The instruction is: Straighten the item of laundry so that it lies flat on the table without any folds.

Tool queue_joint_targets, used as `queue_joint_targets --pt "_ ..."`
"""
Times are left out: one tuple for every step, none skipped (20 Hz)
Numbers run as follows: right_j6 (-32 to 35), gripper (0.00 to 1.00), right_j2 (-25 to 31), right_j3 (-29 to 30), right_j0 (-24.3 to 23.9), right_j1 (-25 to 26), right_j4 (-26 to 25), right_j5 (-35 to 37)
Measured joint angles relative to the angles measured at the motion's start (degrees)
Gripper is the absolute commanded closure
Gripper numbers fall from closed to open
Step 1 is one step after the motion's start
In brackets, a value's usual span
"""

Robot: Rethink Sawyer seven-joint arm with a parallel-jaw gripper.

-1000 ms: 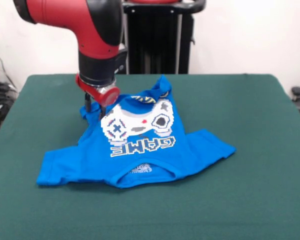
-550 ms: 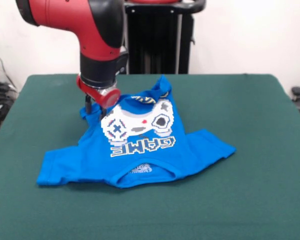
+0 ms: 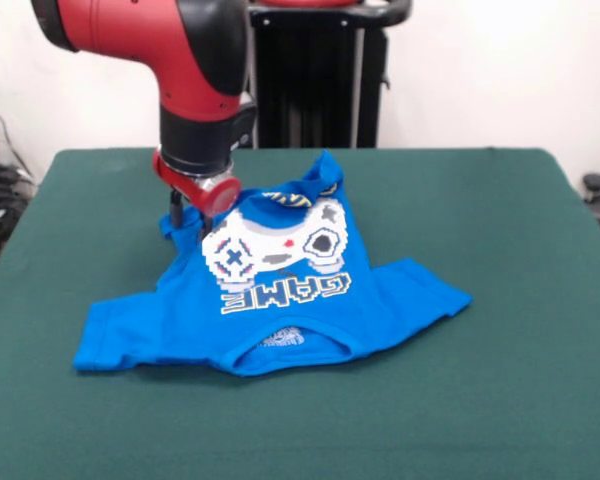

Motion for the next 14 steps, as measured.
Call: queue_joint_targets --pt "0.0 0.0 0.0 -0.01 -0.08 -0.01 0.01 0.05" --pt "0.0 0.0 0.0 -0.01 -0.18 -0.01 0.01 0.09" --pt "0.0 0.0 0.0 -0.01 -0.25 -0.01 0.01 0.09" --pt "0.0 0.0 0.0 -0.01 -0.32 0.0 0.01 0.08" --pt "0.0 0.0 0.01 -0.02 -0.49 0.04 0.01 0.08" --pt "0.0 0.0 0.01 -0.02 -0.57 0.06 0.02 0.07" --pt "0.0 0.0 0.01 -0.02 -0.63 0.07 0.04 0.07" --pt "0.0 0.0 0.01 -0.02 -0.67 0.09 0.05 0.07" --pt "0.0 0.0 0.02 -0.01 -0.72 0.09 0.19 0.08" --pt "0.0 0.0 0.02 -0.01 -0.73 0.1 0.24 0.11" --pt "0.0 0.0 0.02 -0.02 -0.72 0.09 0.28 0.16" --pt "0.0 0.0 0.02 -0.02 -0.72 0.09 0.3 0.26" --pt "0.0 0.0 0.01 -0.02 -0.73 0.08 0.34 0.38" --pt "0.0 0.0 0.02 -0.02 -0.74 0.08 0.45 0.5"
